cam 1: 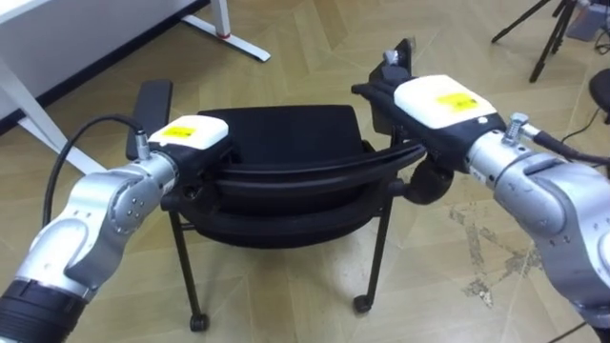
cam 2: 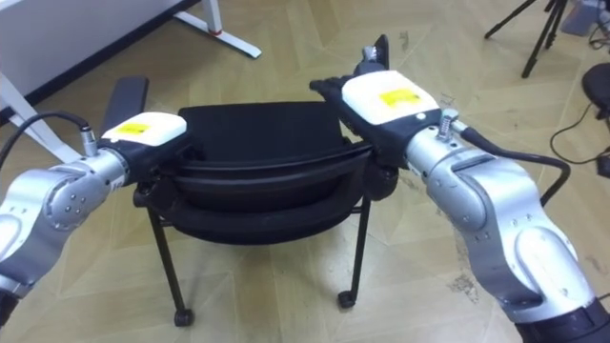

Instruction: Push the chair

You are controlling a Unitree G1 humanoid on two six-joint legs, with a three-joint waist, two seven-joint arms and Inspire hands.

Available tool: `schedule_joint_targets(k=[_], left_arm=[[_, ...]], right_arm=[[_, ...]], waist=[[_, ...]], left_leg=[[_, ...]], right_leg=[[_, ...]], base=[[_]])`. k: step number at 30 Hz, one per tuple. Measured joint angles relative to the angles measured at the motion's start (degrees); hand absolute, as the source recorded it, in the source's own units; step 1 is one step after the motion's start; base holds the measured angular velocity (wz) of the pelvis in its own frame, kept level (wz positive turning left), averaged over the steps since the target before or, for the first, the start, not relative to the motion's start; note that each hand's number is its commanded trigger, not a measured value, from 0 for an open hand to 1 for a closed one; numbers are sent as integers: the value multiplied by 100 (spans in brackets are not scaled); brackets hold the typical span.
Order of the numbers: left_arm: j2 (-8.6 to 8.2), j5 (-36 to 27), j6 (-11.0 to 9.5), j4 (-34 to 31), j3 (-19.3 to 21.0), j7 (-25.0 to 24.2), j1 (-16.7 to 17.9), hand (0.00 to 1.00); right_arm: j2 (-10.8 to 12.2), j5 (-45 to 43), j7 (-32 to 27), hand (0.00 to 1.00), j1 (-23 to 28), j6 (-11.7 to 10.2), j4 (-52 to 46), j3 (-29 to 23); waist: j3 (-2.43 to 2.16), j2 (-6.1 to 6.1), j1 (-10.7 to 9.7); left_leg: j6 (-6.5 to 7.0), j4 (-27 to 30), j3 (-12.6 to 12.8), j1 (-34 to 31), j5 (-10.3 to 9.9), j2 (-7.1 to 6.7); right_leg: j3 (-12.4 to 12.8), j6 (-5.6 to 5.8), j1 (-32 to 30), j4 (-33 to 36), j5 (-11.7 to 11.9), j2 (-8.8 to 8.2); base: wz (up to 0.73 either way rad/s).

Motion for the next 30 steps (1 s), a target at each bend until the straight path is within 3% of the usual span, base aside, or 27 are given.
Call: schedule_joint_targets(k=[11, 14, 17, 20, 23, 30], left_arm=[[-18, -12, 14, -6, -89, 69, -19, 100], [-34, -7, 59, -25, -215, 138, -23, 100], [-168, 29, 125, -36, -266, 146, -77, 100], [-297, 31, 203, -36, -274, 141, -86, 100], [-306, 31, 290, -27, -483, 170, -119, 100], [-464, 31, 302, 24, -673, 281, -114, 100]], right_arm=[[2, -10, 336, 0, 149, 6, 17, 23], [-3, -58, 335, 0, 265, 34, 94, 237], [4, -60, 332, 0, 275, 83, 382, 548], [149, -320, 224, 0, 259, 178, 502, 602], [510, -582, -385, 0, 185, 152, 1140, 636], [675, -959, -1248, 0, 111, 178, 1897, 799]], waist=[[7, -18, 3], [12, -11, 73], [21, 8, 171], [12, 40, 241], [-1, 86, 152], [-15, 245, 175]], left_leg=[[0, 17, -134, -9, 0, 2], [0, 14, -135, 31, 0, 2], [0, 14, -154, 2, 0, 1], [0, 15, -195, -2, 0, 2], [0, 36, -374, 10, 0, -4], [0, 40, -499, 41, 0, -19]], right_leg=[[-99, -1, 55, -1, 0, -2], [-79, 0, 93, -4, 0, 3], [-91, 0, 86, -10, 0, 4], [-197, 0, 101, -24, 0, 2], [-371, -14, 256, -121, 9, 0], [-453, -14, 394, -205, 10, 2]], base=[[3], [1], [4], [6], [26], [9]])
